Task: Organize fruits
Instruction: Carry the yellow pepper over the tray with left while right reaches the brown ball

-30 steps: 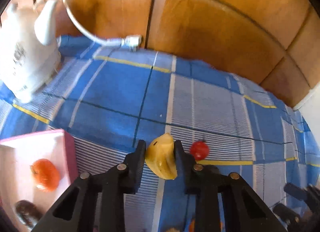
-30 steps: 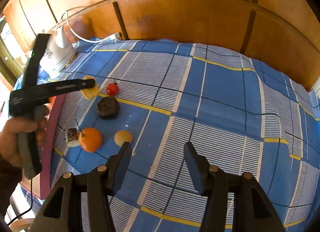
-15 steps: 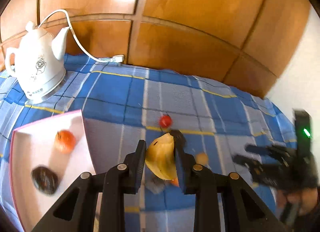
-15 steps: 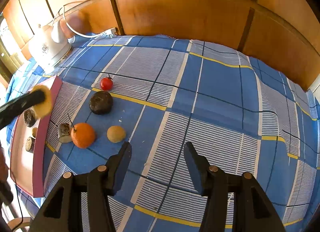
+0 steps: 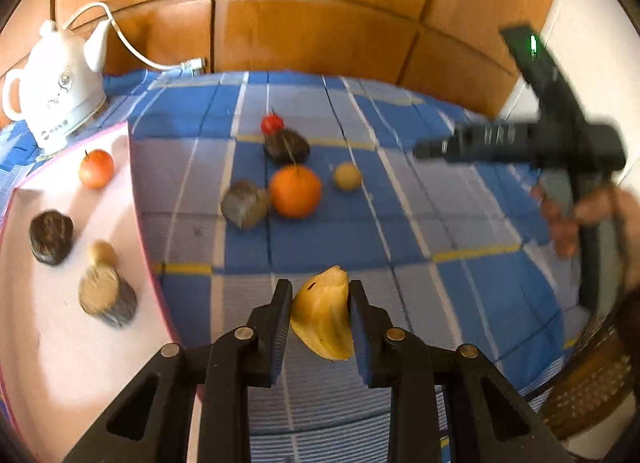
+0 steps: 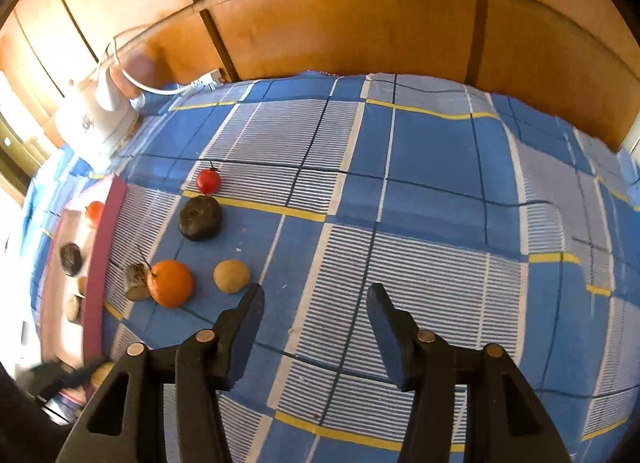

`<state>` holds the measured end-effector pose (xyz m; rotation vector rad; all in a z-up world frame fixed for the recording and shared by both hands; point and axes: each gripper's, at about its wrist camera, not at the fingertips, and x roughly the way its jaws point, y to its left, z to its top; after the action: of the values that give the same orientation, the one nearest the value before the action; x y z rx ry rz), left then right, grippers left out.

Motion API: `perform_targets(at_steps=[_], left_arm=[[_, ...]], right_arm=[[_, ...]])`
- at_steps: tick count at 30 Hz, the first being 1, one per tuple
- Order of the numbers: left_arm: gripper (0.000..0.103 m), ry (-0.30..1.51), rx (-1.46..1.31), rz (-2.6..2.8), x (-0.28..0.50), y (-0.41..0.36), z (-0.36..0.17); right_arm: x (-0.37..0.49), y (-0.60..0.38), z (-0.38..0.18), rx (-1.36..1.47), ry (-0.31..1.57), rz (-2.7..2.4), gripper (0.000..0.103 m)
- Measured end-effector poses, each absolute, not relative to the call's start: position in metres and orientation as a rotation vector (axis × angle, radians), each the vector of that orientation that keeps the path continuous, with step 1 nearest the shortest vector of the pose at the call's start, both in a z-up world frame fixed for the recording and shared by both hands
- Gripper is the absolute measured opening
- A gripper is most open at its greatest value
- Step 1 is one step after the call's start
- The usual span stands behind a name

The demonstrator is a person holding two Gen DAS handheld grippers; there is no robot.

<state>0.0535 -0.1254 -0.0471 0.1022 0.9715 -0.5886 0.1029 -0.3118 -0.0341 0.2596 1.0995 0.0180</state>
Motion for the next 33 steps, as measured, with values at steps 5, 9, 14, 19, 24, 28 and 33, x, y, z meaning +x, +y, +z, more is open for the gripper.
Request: perform_targets(at_steps=[5, 9, 14, 19, 24, 28, 33], left_arm=[[0.028, 0.996, 0.088, -0.585, 0.049, -0.127, -0.061], [0.028, 0.999, 0.071, -0.584, 0.049, -0.122, -0.062], [0.028, 0.995, 0.054, -0.586, 0.048, -0.119, -0.063], [0.028, 0.976, 0.061, -0.587, 0.045, -0.118, -0.063], [0.028, 0.964, 0.061, -0.591, 0.043, -0.116, -0.063], [0.028, 0.959, 0.062, -0.595, 0.042, -0.116, -0.063], [0.028, 0.957, 0.06, -0.597, 0.043, -0.117, -0.063]], right_arm=[[0.103, -0.308, -0.035, 0.295, 1.101, 0.07, 0.038], [0.105, -0.3, -0.039, 0.287, 1.115, 0.098, 0.038], [0.106, -0.298, -0.049, 0.287, 1.152, 0.091, 0.038], [0.106, -0.3, -0.057, 0.3, 1.179, 0.083, 0.038], [0.105, -0.296, -0.061, 0.324, 1.181, 0.114, 0.038], [0.107, -0.292, -0.054, 0.352, 1.155, 0.139, 0.038], [0.121, -0.279, -0.048, 0.322, 1.135, 0.148, 0.038]])
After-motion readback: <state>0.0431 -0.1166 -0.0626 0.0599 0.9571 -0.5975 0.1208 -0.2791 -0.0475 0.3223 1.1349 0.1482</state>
